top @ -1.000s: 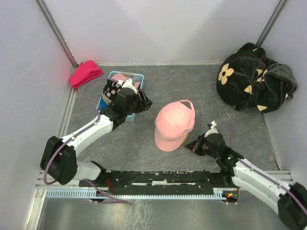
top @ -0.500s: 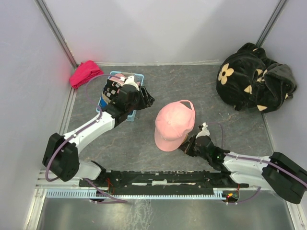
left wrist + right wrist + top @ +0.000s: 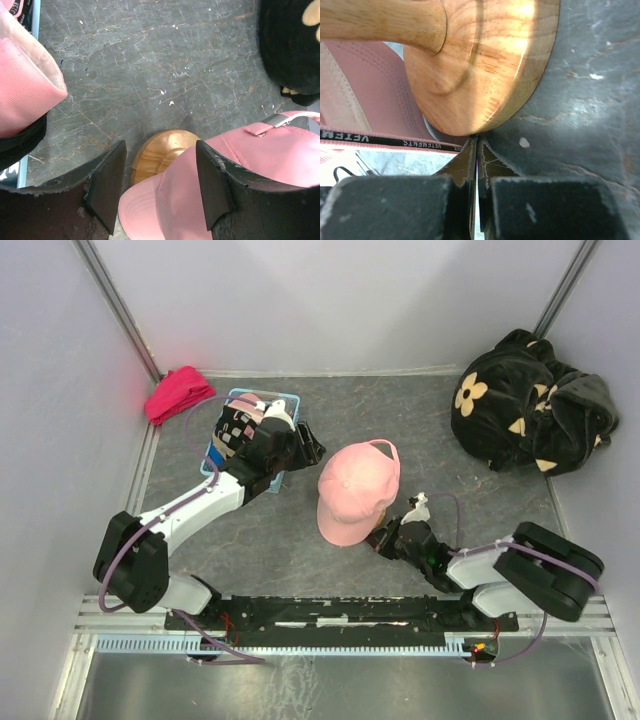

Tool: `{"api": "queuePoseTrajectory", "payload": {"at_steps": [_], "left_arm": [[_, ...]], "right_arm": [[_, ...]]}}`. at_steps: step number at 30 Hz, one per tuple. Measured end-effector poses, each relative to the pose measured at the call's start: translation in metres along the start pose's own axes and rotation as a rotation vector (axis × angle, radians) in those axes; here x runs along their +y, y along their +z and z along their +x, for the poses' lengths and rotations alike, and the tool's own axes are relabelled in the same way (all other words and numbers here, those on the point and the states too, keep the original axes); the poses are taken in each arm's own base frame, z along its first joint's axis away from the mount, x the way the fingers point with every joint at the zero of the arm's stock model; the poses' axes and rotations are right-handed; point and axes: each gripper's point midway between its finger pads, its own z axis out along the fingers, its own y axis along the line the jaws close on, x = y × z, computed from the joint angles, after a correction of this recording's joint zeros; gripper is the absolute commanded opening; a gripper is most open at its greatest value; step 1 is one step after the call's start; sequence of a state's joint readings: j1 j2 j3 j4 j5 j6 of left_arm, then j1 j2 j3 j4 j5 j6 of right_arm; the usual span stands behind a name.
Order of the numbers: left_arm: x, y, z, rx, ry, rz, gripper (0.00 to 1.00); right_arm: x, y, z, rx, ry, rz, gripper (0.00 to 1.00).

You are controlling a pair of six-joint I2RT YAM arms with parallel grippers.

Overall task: Stack the hats
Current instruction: Move the hat stand to the center of the board.

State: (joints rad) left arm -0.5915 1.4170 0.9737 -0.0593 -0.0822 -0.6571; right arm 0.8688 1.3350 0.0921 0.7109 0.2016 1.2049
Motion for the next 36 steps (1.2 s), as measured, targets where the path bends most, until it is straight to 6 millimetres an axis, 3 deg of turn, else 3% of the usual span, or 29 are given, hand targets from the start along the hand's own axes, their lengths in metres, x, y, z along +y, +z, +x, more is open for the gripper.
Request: {"api": "queuePoseTrajectory", "payload": {"at_steps": [14,36], "left_arm": [[-0.015,0.019,-0.035,-0.072,0.056,-0.010,0.67],[-0.023,0.042,-0.068,-0.151,0.095,-0.028,0.69]], "right_arm": [[0.026,0.041,-0.004,-0.038,0.031,-0.092,0.02],[0.031,0.087,-0.049,-0.100,0.088,-0.089,0.02]]}}
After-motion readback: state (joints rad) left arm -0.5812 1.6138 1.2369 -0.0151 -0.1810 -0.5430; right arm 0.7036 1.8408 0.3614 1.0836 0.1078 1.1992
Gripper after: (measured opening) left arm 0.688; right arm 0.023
